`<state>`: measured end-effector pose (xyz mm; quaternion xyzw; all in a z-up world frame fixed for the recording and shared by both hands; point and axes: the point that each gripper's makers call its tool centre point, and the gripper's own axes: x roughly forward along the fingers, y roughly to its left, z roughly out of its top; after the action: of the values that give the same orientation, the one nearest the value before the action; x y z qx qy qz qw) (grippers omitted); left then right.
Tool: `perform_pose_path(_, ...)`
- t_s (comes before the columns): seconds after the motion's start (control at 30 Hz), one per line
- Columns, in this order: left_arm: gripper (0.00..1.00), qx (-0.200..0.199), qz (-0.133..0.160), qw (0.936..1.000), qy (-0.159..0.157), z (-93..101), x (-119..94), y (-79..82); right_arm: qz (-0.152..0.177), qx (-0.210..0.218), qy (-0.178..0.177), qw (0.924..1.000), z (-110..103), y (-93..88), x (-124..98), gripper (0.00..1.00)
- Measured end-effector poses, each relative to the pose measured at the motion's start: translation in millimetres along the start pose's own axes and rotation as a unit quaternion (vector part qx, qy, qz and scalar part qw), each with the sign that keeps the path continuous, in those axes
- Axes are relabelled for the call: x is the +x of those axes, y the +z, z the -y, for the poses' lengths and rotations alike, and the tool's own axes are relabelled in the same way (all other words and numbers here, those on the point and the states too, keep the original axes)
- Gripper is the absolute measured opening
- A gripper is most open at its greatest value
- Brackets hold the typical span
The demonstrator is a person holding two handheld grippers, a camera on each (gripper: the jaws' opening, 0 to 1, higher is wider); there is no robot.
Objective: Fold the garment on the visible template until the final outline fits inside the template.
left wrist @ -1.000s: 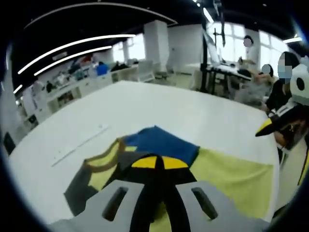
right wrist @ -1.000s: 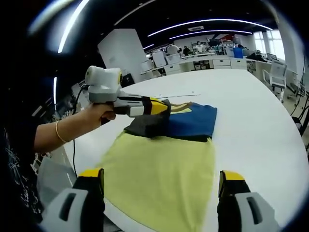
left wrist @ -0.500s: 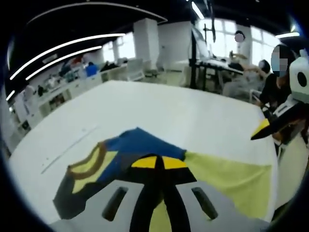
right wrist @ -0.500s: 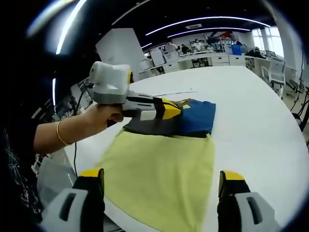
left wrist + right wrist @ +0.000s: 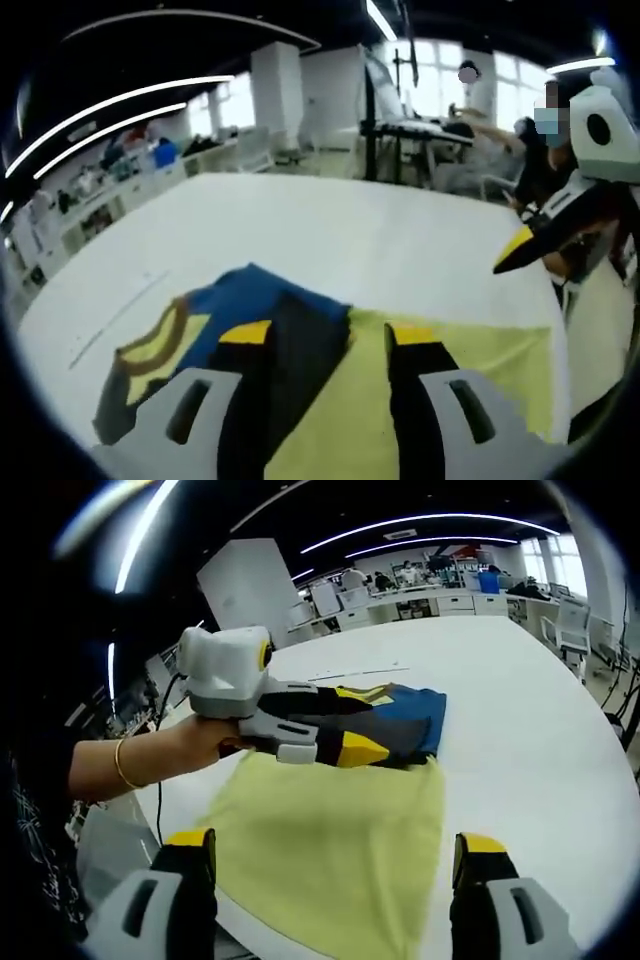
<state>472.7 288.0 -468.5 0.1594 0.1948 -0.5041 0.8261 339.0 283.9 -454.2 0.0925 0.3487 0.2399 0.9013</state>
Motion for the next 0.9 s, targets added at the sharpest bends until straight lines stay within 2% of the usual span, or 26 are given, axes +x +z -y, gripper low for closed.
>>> perform_pose_path(0.2, 0.85, -0.009, 0.009, 0.9998, 0.013, -8.0, -5.6, 3.2, 0.002, -0.002, -0.002, 1.0000, 1.9, 1.8, -0.9, 0.98)
perform_pose_path(0.4, 0.99, -0.032, 0.020, 0.9990, 0.023, -19.2, -18.4, 8.1, 0.002, -0.010, -0.005, 0.9999, 5.9, 7.4, -1.0, 0.98)
perform_pose_path(0.9, 0.99, -0.057, 0.007, 0.9964, 0.063, -57.1, -66.0, -10.8, 0.020, -0.039, -0.006, 0.9990, 18.3, 44.2, 14.5, 0.91)
